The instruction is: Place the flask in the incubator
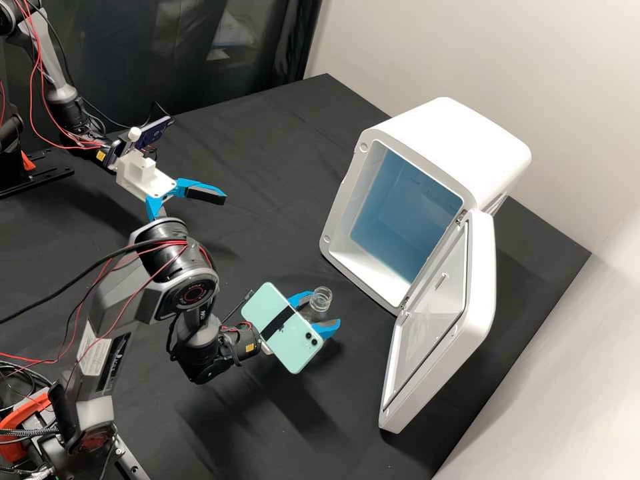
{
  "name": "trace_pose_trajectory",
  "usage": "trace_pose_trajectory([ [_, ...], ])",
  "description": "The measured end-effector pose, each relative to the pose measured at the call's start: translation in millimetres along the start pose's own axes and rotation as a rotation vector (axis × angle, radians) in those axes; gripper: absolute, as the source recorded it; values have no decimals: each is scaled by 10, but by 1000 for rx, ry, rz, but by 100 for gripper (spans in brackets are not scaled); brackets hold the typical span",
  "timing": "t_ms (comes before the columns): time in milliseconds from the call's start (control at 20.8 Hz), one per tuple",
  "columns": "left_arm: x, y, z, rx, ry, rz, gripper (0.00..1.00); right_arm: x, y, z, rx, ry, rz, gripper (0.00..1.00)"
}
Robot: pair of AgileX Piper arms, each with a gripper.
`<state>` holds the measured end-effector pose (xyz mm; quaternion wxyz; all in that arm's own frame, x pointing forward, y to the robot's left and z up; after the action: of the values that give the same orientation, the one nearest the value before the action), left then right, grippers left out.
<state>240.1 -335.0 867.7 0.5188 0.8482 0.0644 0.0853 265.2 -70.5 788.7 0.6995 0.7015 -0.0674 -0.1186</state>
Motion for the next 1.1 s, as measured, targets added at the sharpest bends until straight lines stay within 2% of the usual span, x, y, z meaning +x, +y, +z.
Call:
trace_pose_trajectory([
  [192, 0, 0, 0, 0, 0, 0, 100, 143, 199, -181, 10, 76, 80, 0],
  [288, 0, 0, 0, 0, 0, 0, 100, 219, 274, -279, 24, 98, 106, 0],
  [528, 0, 0, 0, 0, 0, 0, 100, 440, 405, -527, 71, 127, 113, 0],
  [720, 0, 0, 0, 0, 0, 0, 100, 666, 457, -770, 112, 122, 126, 0],
  [864, 0, 0, 0, 0, 0, 0, 100, 886, 400, -914, 83, 109, 115, 0],
  [1008, 0, 0, 0, 0, 0, 0, 100, 1119, 336, -989, 55, 65, 97, 0],
  [1104, 0, 0, 0, 0, 0, 0, 100, 1251, 333, -1013, 57, 37, 95, 0],
])
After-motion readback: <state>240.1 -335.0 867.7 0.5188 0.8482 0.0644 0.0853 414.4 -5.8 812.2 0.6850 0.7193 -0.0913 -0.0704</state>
